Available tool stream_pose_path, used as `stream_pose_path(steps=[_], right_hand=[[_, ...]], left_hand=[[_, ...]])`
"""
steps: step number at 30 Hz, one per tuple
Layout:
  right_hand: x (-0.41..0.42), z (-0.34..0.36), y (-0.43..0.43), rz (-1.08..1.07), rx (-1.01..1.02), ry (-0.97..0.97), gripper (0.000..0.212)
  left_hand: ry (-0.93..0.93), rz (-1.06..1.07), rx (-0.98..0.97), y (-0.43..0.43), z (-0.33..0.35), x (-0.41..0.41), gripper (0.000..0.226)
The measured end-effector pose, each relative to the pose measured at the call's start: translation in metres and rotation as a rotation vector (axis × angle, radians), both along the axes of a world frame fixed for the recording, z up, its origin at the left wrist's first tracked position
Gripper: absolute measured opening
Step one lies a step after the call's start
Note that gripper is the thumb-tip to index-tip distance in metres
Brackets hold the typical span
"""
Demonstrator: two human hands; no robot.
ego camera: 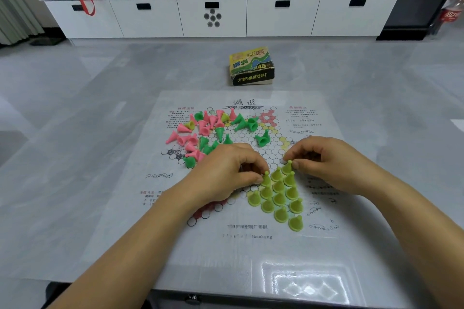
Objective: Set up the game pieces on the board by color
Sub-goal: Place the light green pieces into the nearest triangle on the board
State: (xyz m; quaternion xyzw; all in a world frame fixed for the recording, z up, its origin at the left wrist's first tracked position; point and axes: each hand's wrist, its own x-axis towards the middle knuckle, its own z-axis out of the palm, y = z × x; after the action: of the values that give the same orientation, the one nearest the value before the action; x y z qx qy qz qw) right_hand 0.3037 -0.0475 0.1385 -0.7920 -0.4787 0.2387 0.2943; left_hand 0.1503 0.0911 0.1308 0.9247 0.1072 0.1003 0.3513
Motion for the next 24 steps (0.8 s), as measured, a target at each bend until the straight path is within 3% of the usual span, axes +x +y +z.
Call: stream_pose_path(steps=[6, 11, 14, 19, 24], right_hand=[[0.001, 0.000, 0.000, 0.001, -0.007, 0.001, 0.012], [0.000, 0.000, 0.001, 0.008, 0.001, 0.009, 0.013], [0.000, 0.001, 0.001, 0.008, 0.002, 0.015, 0.013], [0.001, 0.000, 0.000, 0.005, 0.009, 0.024, 0.013], [0.002, -0.001, -0.001, 0.007, 0.007, 0.019, 0.012]], left_hand=[[-0.038, 0.056, -0.048, 0.007, 0.001, -0.001, 0.021], [-0.233, 0.392, 0.128, 0.033, 0.003, 0.003, 0.020], [-0.136, 0.440, 0.274, 0.048, -0.002, 0.011, 0.028], [0.120, 0.386, 0.338, 0.054, -0.009, 0.022, 0.038], [0.068, 0.470, 0.374, 0.062, -0.011, 0.015, 0.032]])
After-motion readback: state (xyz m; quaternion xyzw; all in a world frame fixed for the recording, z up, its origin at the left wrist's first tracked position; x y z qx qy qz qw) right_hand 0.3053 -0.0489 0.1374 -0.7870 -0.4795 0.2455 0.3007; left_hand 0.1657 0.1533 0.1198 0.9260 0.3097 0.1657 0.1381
